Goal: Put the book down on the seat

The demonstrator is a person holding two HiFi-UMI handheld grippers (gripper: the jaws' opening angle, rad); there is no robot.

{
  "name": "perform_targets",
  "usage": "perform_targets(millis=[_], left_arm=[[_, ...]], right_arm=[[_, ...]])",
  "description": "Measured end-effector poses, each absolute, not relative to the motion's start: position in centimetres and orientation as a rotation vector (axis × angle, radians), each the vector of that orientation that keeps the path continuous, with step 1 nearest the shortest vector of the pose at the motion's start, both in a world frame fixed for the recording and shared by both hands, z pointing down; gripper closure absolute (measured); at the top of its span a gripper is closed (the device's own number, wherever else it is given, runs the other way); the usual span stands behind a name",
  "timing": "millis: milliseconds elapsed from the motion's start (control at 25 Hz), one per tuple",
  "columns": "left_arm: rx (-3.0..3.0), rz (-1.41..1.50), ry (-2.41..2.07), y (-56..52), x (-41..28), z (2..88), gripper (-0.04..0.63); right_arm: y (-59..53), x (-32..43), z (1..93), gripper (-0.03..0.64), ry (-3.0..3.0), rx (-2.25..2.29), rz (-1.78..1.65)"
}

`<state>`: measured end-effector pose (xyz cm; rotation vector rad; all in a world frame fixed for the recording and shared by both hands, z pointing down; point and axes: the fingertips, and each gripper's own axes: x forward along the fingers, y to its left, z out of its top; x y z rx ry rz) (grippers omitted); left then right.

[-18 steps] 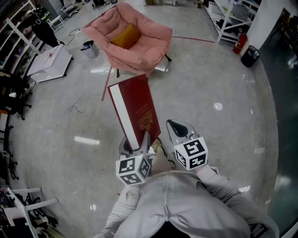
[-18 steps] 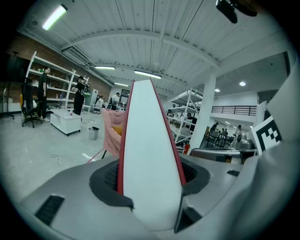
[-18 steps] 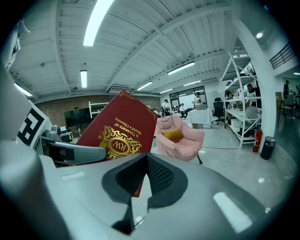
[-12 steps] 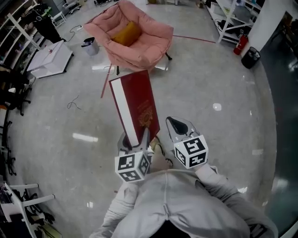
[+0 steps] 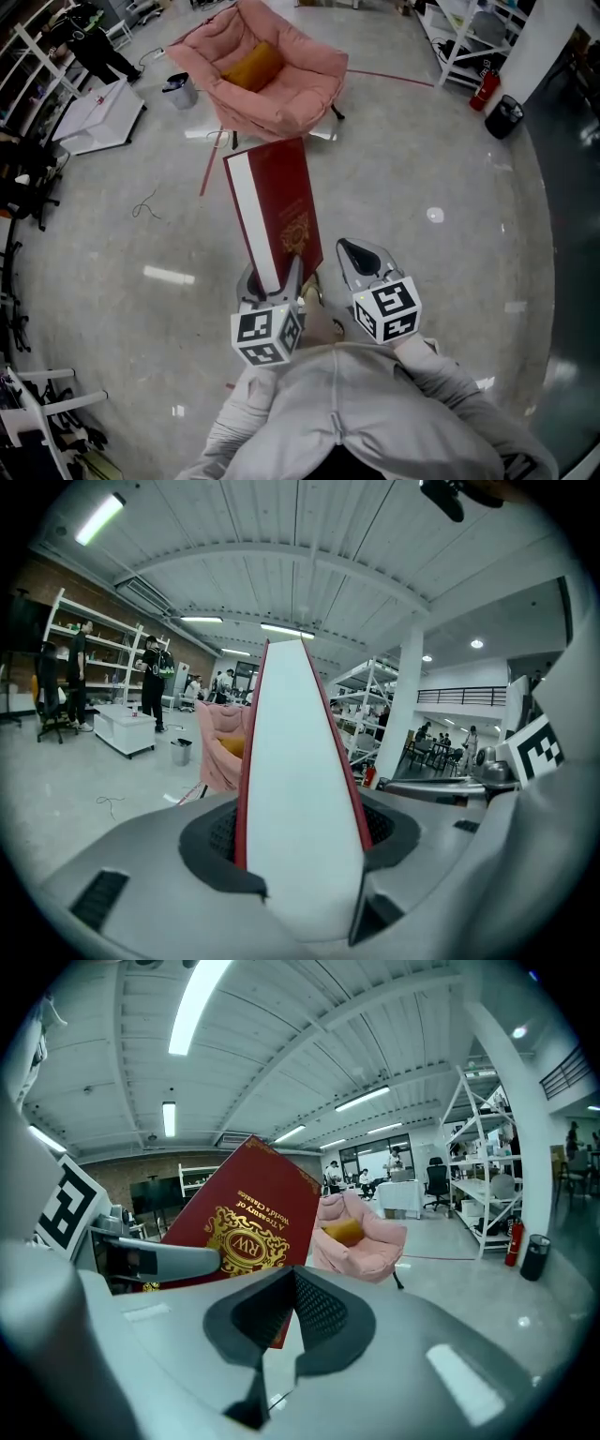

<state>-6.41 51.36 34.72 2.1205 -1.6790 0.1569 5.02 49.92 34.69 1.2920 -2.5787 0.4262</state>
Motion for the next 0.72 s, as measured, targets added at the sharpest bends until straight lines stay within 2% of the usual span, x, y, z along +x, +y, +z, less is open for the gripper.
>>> perform_targets(millis=[720], left_arm=[[2.100,0.157,-1.666,43.0,-7.3,36.0,0.336]], right_arm=[[42.2,4.1,36.1,0.617,-2.569,1.261,0.471]])
